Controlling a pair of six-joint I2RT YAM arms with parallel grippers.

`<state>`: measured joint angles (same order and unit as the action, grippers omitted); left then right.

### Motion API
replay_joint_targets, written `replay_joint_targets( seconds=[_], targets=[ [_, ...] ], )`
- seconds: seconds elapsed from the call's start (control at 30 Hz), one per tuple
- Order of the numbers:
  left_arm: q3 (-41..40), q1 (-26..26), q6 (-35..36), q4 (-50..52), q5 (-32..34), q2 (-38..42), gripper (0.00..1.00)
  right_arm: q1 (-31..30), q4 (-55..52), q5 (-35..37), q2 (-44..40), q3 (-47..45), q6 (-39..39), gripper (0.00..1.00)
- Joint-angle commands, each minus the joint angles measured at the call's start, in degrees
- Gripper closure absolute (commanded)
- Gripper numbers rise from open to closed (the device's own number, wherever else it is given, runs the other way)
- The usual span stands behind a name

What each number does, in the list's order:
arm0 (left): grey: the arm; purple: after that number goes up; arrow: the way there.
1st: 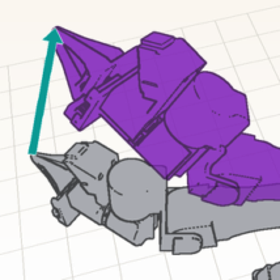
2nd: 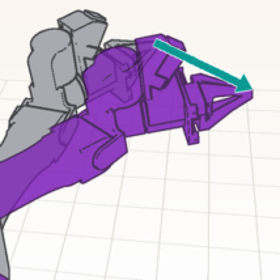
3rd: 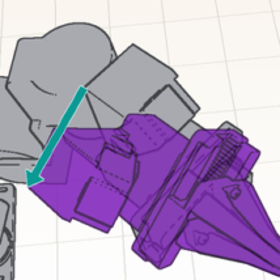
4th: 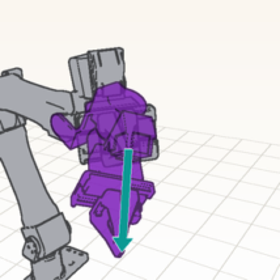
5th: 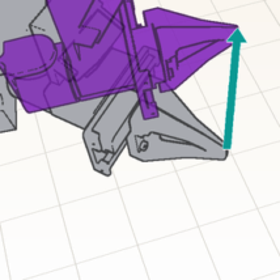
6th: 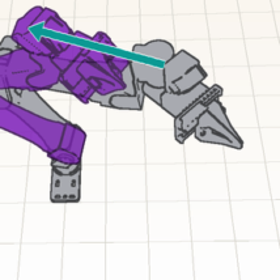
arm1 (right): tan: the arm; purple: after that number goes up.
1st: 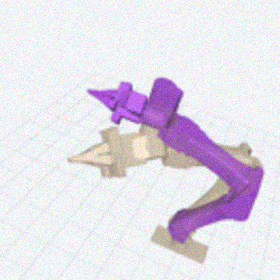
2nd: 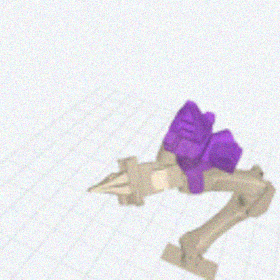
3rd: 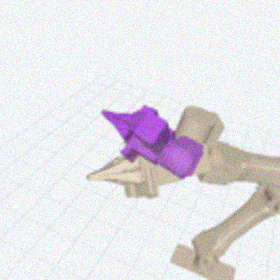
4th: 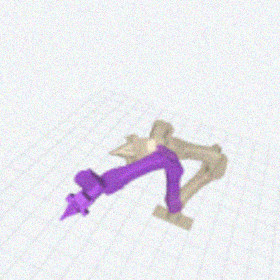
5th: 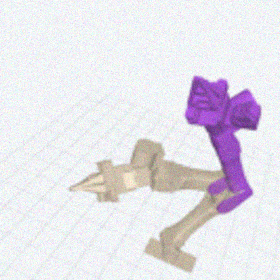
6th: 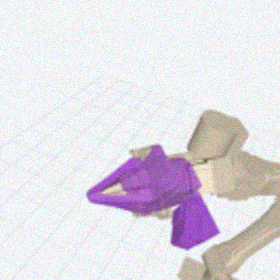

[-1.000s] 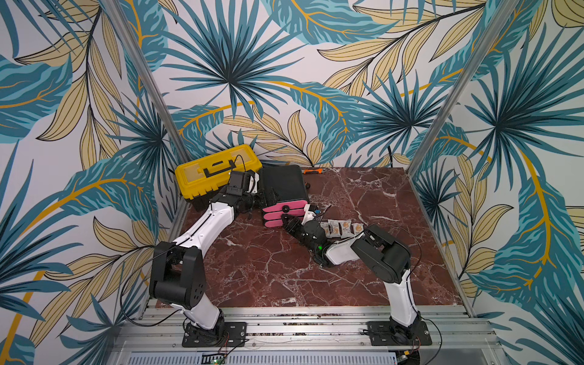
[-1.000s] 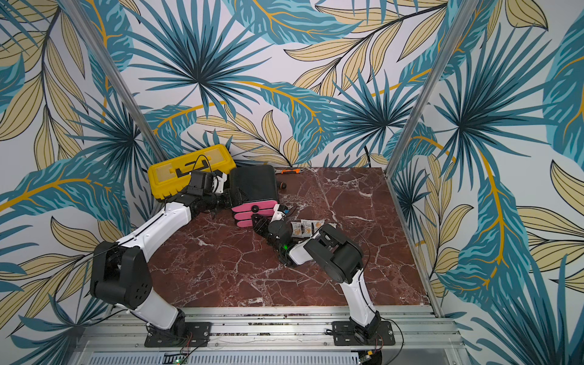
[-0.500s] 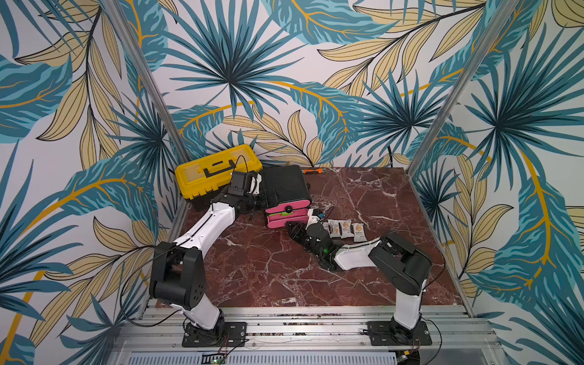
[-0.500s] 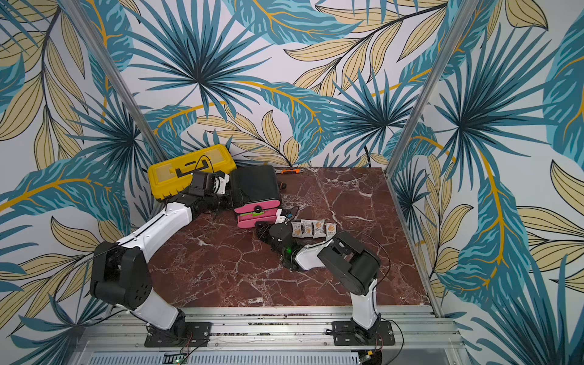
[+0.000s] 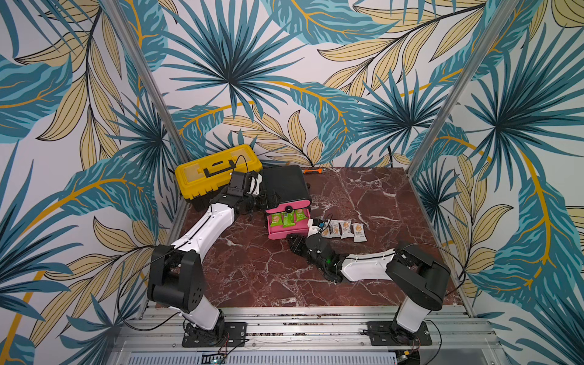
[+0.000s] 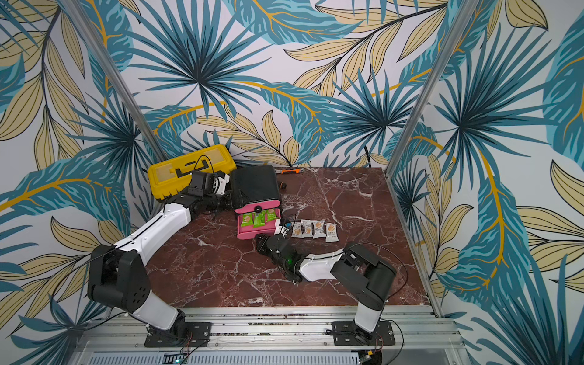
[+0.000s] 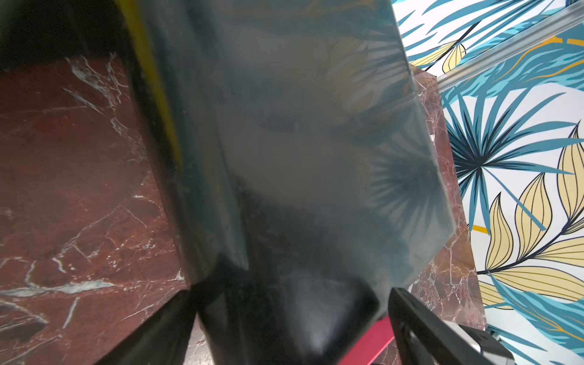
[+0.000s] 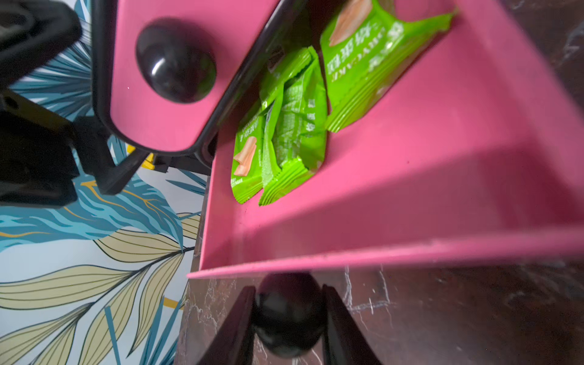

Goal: Take the cookies out of the drawer
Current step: Open the drawer in the storage box.

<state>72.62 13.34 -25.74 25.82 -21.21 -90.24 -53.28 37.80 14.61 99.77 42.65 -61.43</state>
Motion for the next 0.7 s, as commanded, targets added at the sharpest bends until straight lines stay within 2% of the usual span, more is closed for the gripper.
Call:
replay_joint_targets(
  seconds=[0.0,0.1,0.23,0.33,0.47,0.67],
  targets=[
    [-1.5,0.3,1.9,-2.8,3.4,5.4,0.0,-1.8,-6.5,3.2,-2.6,-1.7,2.1,0.75],
    [-1.0,0.2,0.6,-2.0,3.8,7.0,0.0,-2.1,-6.6,2.4,-3.3,-1.7,4.2,0.68],
    [-0.9,0.2,-3.0,2.0,4.4,10.4,0.0,-2.3,-7.0,2.6,-4.2,-1.8,5.7,0.49],
    [-3.7,0.2,-6.0,3.6,4.1,15.4,0.0,-2.4,-9.2,4.0,-6.2,-2.0,6.7,0.48],
    [-11.3,0.5,-9.9,2.4,5.6,24.3,0.0,-2.8,-15.5,6.2,-11.0,-1.2,10.2,0.47],
    [-20.2,0.7,-13.5,3.8,8.2,34.8,0.0,-2.9,-31.2,9.3,-16.5,4.5,15.6,0.43]
  ],
)
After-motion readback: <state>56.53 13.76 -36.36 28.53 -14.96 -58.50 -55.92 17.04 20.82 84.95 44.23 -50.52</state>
